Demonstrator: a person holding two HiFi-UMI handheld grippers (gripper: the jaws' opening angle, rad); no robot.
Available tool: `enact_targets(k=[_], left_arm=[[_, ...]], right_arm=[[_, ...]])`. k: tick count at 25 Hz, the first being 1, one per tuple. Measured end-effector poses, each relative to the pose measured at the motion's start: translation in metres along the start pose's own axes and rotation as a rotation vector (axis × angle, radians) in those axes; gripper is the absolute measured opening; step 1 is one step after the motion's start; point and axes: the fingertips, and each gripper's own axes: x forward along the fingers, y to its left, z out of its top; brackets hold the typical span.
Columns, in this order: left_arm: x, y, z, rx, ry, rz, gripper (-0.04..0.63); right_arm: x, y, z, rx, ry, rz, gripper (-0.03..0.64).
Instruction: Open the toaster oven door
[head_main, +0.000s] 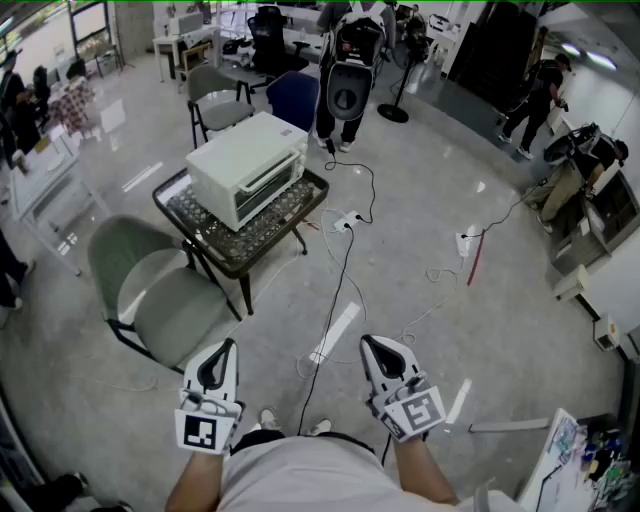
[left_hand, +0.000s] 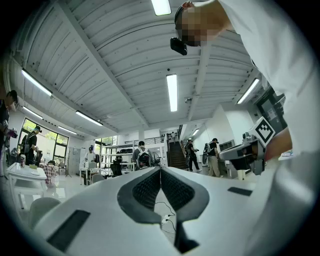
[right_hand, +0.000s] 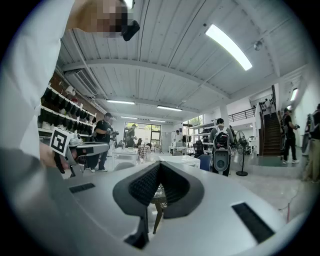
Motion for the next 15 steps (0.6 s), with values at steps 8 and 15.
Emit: enact_targets(k=[8, 15], left_arm=[[0.003, -0.002, 0.000, -0.007, 0.003, 0.004, 0.021], [0.007, -0.008, -0.004, -0.003, 0.026, 0.018, 0.021]], right_arm=[[0.001, -0.001, -0.001, -0.001, 0.004, 0.009, 0.020], [-0.003, -0.014, 0.001, 0.059, -0.039, 0.048, 0.021]])
